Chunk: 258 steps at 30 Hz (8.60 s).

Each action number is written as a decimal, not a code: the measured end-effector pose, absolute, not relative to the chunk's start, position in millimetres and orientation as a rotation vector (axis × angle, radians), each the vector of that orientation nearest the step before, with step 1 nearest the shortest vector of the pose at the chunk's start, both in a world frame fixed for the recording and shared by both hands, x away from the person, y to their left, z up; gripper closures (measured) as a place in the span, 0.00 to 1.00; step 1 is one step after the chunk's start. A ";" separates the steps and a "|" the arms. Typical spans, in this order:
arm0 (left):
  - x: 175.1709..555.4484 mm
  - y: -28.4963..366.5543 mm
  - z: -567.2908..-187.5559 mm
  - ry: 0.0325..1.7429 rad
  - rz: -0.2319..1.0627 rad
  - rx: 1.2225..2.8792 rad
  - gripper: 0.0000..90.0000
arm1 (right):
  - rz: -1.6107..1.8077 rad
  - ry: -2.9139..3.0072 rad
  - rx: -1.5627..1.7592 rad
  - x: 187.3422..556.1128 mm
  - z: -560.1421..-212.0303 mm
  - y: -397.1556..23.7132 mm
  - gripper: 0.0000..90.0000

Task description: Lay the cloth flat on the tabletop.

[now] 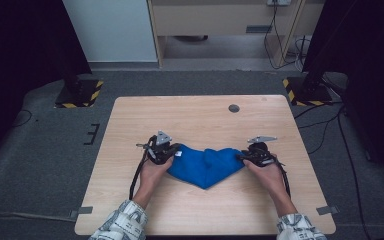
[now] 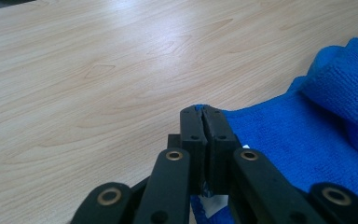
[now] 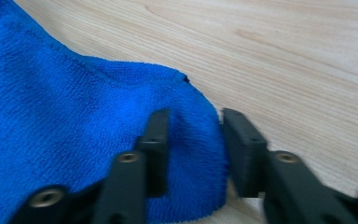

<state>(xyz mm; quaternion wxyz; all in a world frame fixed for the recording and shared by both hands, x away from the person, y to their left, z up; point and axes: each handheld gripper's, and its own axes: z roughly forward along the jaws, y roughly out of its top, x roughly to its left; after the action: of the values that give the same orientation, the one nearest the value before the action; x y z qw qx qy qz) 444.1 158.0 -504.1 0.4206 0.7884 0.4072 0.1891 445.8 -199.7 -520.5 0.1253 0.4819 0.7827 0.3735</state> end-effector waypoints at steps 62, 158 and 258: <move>401.6 197.0 -476.2 0.986 0.449 2.013 0.97 | 1.204 2.090 1.240 418.2 -452.1 -230.1 0.98; 397.8 145.3 -500.8 0.914 0.318 2.046 0.85 | 1.130 2.220 1.141 408.4 -473.1 -196.7 0.98; 350.1 176.4 -337.6 0.750 0.565 1.808 0.96 | 1.405 1.904 0.937 346.6 -333.3 -213.8 0.98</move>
<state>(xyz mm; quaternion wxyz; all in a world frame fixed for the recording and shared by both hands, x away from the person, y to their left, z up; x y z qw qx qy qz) 350.1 176.4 -337.6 0.5244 0.7557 0.3133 0.2363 346.6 -213.8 -333.3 0.2941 0.3518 0.7151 0.5277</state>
